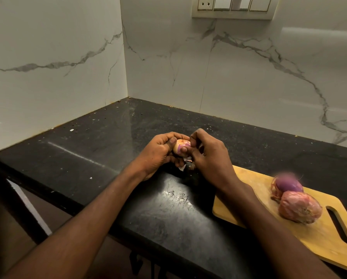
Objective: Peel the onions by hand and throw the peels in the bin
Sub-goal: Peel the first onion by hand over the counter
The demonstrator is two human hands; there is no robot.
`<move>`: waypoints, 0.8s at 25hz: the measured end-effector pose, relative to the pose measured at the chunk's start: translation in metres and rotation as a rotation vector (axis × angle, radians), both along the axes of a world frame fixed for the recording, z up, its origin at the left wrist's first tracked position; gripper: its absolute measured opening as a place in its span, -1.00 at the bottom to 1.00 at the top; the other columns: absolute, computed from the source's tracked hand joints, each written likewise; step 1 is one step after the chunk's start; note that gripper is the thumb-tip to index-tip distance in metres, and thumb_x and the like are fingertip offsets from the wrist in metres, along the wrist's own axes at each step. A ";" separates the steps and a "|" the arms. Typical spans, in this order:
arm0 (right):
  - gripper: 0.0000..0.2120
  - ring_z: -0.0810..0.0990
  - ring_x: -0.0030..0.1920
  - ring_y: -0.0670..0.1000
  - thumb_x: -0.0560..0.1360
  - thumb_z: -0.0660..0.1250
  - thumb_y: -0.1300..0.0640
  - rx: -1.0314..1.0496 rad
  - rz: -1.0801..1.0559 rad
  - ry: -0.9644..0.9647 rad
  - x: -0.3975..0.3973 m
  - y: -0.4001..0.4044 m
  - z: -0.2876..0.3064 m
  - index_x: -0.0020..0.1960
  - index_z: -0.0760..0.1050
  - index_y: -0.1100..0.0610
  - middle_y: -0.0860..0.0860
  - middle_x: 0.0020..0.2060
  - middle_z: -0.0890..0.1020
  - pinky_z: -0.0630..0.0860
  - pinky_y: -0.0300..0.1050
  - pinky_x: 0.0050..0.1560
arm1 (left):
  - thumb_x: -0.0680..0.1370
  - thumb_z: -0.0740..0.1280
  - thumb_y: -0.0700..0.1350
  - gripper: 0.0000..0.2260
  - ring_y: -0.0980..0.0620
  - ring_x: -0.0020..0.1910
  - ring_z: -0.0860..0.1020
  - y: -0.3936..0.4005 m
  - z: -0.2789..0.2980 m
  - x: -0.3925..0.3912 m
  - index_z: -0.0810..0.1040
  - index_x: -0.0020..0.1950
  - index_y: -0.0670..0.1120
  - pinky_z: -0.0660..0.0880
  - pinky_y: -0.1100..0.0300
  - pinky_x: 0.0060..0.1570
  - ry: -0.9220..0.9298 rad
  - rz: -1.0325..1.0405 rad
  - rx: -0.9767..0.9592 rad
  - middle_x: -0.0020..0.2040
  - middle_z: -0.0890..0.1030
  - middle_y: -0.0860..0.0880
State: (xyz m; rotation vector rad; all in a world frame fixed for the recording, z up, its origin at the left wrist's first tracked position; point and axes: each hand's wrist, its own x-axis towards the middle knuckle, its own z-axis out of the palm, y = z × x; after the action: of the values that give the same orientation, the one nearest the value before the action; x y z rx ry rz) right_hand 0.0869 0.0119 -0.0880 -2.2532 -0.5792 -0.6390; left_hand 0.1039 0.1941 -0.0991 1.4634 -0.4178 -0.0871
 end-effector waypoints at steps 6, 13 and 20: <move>-0.72 0.63 -0.09 -0.11 0.50 0.53 0.22 -0.019 0.053 -0.063 0.003 -0.008 0.004 0.17 0.67 0.00 -0.16 -0.05 0.60 0.65 0.03 -0.12 | 0.76 0.09 -0.20 -0.72 -0.12 -0.22 0.64 0.002 -0.002 0.002 0.54 0.30 -0.27 0.62 0.12 -0.26 0.009 0.032 0.009 0.05 0.64 -0.28; -0.77 0.61 -0.13 -0.06 0.46 0.55 0.23 -0.130 0.050 -0.085 0.001 -0.009 0.007 0.06 0.66 0.02 -0.13 -0.09 0.61 0.64 0.11 -0.16 | 0.75 0.10 -0.24 -0.73 -0.08 -0.18 0.65 0.002 -0.001 0.000 0.54 0.32 -0.27 0.65 0.11 -0.22 -0.002 0.015 0.028 0.07 0.64 -0.25; -0.84 0.59 -0.14 -0.01 0.46 0.50 0.32 -0.068 0.055 -0.054 0.004 -0.006 0.004 -0.07 0.63 0.09 -0.07 -0.14 0.61 0.61 0.15 -0.15 | 0.75 0.10 -0.25 -0.72 -0.09 -0.15 0.65 0.002 0.000 0.001 0.58 0.29 -0.24 0.67 0.09 -0.18 0.012 0.015 -0.014 0.07 0.65 -0.23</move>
State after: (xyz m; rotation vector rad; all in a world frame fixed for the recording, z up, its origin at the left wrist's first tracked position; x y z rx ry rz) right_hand 0.0907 0.0062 -0.0839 -2.2804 -0.6968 -0.6627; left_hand 0.1045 0.1959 -0.0994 1.4518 -0.3966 -0.0805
